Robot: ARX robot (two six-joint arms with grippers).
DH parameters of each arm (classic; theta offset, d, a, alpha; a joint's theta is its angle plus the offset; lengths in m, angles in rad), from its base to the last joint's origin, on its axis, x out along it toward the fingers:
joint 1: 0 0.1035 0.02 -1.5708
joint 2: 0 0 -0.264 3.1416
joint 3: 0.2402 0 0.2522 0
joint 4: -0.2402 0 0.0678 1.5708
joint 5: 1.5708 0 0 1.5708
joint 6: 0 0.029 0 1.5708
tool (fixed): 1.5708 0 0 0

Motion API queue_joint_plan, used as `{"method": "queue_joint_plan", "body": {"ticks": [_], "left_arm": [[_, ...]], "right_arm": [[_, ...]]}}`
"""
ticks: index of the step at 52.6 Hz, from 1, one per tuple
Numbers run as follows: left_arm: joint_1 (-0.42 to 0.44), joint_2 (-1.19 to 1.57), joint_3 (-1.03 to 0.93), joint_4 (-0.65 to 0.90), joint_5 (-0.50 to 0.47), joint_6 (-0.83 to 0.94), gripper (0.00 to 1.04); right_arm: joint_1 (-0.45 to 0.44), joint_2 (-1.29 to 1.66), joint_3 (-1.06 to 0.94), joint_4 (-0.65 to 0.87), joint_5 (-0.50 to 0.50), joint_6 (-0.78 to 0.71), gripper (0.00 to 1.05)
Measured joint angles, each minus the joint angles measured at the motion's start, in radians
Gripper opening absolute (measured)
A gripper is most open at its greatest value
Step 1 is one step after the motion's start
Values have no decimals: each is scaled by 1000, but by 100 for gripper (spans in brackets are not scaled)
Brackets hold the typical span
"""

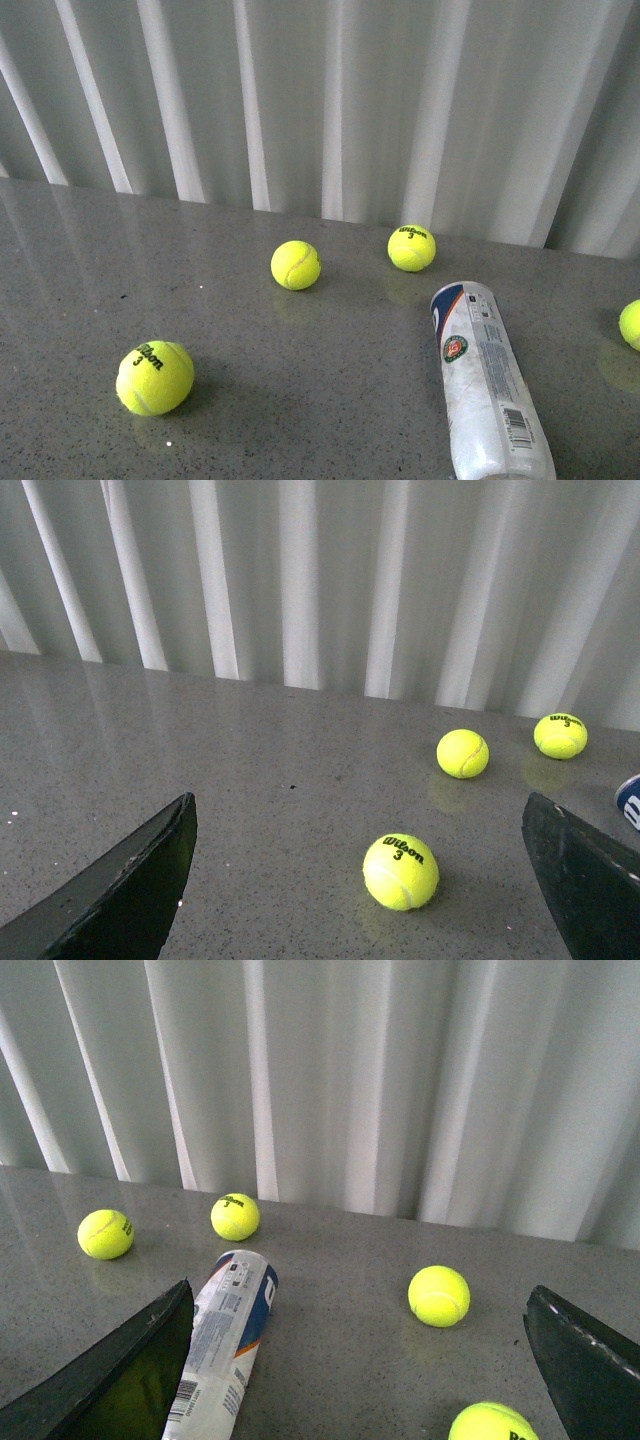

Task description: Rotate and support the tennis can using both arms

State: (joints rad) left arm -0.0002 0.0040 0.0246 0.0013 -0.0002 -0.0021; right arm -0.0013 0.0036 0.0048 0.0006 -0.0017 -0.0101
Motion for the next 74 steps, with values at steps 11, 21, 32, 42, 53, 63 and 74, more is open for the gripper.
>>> {"method": "queue_joint_plan", "body": {"ticks": [11, 21, 32, 42, 53, 63, 74], "left_arm": [[0, 0, 0, 0, 0, 0, 98], [0, 0, 0, 0, 0, 0, 98], [0, 0, 0, 0, 0, 0, 98], [0, 0, 0, 0, 0, 0, 98], [0, 0, 0, 0, 0, 0, 98], [0, 0, 0, 0, 0, 0, 98], [0, 0, 0, 0, 0, 0, 98]], "right_arm": [[0, 0, 0, 0, 0, 0, 98], [-56, 209, 132, -156, -187, 2, 98], [-99, 835, 544, 150, -171, 26, 98], [-29, 1362, 915, -13, -82, 96, 98], [52, 1760, 1253, -331, -92, 189, 98], [78, 1891, 1299, -420, -117, 264, 98], [124, 1946, 1288, -394, -125, 324, 98]]}}
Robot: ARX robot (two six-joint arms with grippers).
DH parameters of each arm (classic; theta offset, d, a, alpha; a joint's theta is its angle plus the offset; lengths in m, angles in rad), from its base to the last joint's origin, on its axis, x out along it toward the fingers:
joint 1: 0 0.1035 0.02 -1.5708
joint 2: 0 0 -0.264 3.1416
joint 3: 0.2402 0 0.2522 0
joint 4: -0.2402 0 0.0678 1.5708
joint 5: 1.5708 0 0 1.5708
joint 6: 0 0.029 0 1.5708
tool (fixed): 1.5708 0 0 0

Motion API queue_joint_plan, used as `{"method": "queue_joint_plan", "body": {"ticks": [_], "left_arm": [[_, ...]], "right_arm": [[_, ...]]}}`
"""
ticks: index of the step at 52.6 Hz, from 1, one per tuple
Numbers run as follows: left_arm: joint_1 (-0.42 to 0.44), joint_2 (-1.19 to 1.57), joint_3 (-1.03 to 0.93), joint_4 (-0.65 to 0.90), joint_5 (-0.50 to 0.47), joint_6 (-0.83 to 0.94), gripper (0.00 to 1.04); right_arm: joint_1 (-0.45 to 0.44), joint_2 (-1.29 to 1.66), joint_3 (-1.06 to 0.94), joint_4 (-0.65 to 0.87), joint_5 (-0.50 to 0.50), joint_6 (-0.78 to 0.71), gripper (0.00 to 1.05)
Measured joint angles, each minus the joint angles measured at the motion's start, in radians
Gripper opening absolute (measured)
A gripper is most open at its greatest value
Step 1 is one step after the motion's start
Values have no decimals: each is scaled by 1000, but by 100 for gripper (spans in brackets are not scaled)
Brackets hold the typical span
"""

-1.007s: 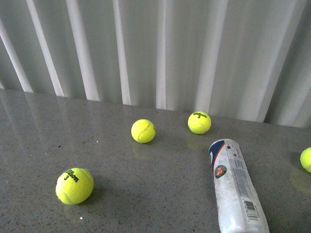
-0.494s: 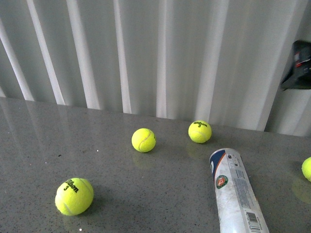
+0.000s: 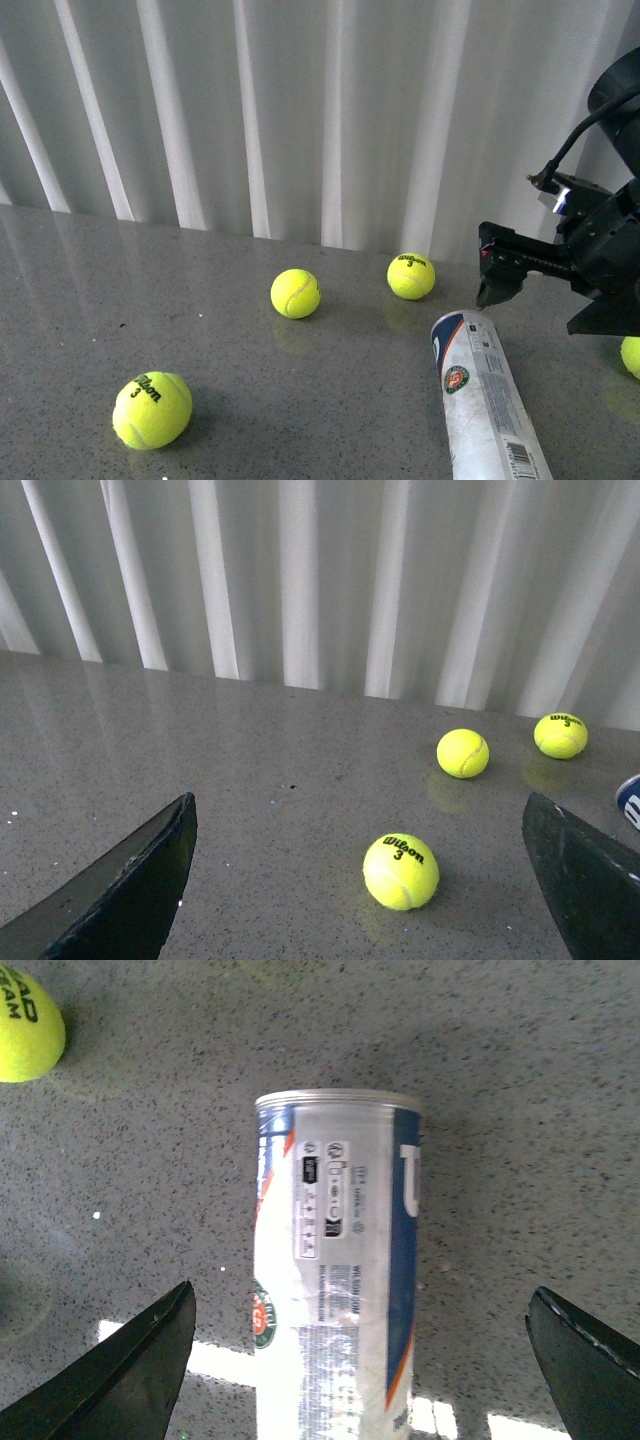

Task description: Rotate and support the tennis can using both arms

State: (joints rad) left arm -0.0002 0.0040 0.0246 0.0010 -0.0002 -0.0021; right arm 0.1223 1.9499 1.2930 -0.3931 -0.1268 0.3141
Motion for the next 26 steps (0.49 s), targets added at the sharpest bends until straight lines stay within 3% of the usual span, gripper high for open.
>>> {"method": "queue_joint_plan", "body": {"ticks": [26], "left_arm": [[0, 0, 0, 0, 0, 0, 98]], "right_arm": [[29, 122, -54, 111, 5, 27, 98]]}}
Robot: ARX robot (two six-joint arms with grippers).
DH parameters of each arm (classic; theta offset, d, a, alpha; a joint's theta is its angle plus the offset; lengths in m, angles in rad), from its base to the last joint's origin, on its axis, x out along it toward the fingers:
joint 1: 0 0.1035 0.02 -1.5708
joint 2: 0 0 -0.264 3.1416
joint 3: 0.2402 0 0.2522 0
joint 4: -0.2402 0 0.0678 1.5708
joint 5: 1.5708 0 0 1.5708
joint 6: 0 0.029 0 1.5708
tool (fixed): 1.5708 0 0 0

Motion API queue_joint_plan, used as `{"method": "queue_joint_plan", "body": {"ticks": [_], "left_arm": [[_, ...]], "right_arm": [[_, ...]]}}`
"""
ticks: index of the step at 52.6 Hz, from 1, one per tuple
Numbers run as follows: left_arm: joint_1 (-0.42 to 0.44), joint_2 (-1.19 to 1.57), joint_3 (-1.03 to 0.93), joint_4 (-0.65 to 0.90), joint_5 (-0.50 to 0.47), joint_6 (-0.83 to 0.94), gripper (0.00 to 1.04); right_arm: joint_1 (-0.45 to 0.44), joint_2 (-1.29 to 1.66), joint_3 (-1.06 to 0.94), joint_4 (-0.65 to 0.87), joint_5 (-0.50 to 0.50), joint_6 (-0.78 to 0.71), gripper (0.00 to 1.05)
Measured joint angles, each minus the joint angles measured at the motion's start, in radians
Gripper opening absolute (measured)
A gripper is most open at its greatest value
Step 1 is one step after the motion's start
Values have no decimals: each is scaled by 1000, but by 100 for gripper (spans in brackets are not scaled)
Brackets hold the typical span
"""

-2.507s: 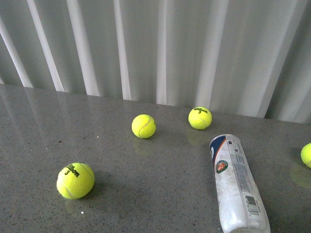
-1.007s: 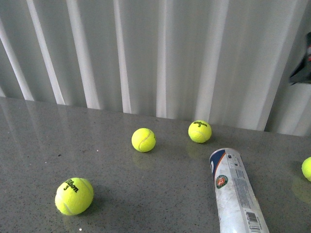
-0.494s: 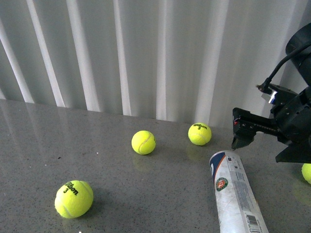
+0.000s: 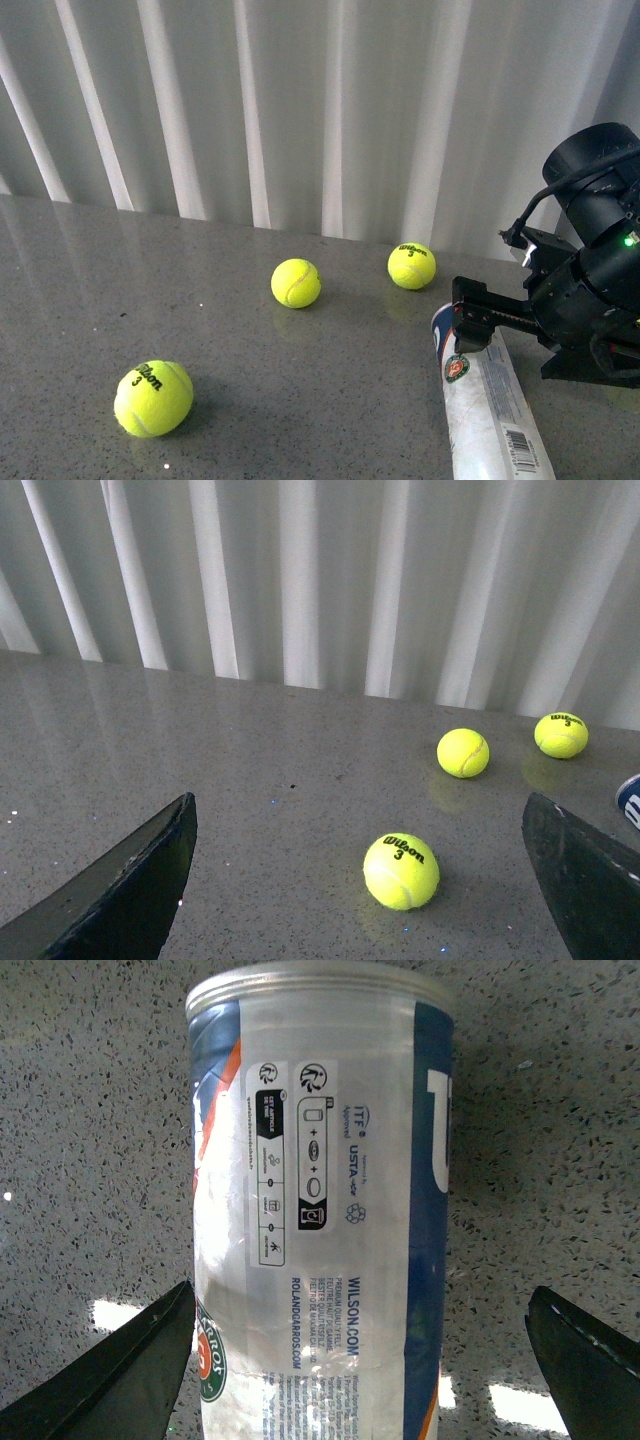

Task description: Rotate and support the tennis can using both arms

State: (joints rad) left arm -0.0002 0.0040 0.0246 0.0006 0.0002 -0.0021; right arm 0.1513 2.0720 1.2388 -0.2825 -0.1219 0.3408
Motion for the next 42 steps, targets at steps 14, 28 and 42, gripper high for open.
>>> {"method": "queue_joint_plan", "body": {"ticks": [14, 28, 42], "left_arm": [[0, 0, 0, 0, 0, 0, 98], [0, 0, 0, 0, 0, 0, 98], [0, 0, 0, 0, 0, 0, 98]], "right_arm": [[3, 57, -2, 55, 1, 1, 98], [-1, 92, -7, 89, 9, -1, 93], [-1, 96, -10, 101, 10, -4, 55]]}}
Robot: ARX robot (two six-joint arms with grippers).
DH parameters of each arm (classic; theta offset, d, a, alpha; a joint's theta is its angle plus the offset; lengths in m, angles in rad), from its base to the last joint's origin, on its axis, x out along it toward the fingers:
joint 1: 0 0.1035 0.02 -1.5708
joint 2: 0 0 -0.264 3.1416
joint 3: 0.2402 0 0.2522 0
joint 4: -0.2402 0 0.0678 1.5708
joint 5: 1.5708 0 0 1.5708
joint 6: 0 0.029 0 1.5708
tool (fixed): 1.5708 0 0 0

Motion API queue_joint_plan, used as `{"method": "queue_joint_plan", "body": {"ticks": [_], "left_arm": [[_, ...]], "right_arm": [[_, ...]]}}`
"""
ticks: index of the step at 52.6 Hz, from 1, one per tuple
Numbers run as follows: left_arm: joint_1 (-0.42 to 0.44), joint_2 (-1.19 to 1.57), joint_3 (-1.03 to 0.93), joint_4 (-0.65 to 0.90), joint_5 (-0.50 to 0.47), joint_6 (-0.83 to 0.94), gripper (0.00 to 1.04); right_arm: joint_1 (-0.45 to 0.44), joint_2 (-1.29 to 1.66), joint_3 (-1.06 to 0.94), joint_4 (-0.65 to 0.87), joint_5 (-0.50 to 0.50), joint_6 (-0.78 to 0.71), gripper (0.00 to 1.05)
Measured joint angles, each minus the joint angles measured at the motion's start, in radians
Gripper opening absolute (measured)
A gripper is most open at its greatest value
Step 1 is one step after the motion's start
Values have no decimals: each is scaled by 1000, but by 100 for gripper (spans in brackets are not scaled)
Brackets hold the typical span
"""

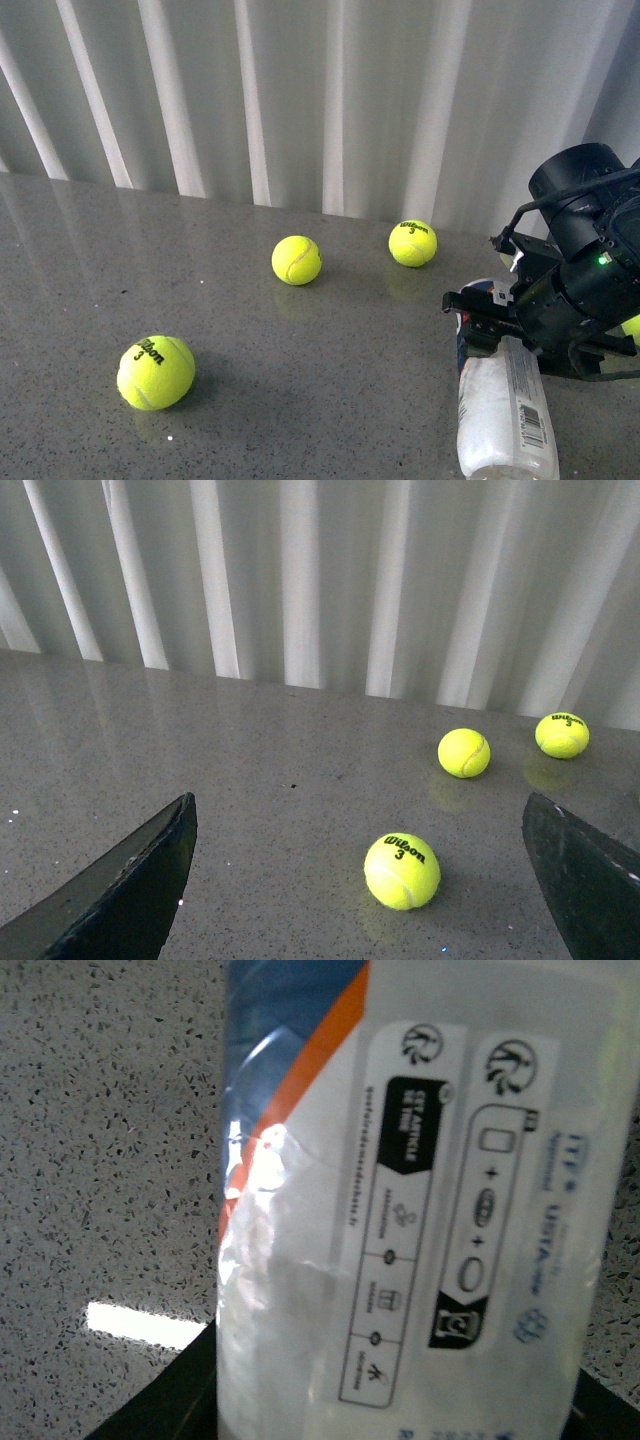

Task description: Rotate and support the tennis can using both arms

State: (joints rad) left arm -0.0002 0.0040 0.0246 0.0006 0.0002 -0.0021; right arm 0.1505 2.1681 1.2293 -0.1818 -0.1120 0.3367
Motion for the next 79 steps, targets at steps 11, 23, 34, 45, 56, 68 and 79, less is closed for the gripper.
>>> {"method": "queue_joint_plan", "body": {"ticks": [11, 23, 34, 45, 56, 68, 79], "left_arm": [[0, 0, 0, 0, 0, 0, 98], [0, 0, 0, 0, 0, 0, 98], [0, 0, 0, 0, 0, 0, 98], [0, 0, 0, 0, 0, 0, 98], [0, 0, 0, 0, 0, 0, 98], [0, 0, 0, 0, 0, 0, 98], [0, 0, 0, 0, 0, 0, 98]], "right_arm": [[0, -9, 0, 4, 1, -3, 36], [4, -71, -32, 16, 10, -67, 17], [19, -309, -75, 43, -38, -350, 10], [40, -458, -140, -22, -173, -766, 6], [28, -455, -196, -56, -220, -1080, 6], [24, -388, -196, -85, -206, -1346, 6], [37, -274, -150, -92, -189, -1431, 6]]}}
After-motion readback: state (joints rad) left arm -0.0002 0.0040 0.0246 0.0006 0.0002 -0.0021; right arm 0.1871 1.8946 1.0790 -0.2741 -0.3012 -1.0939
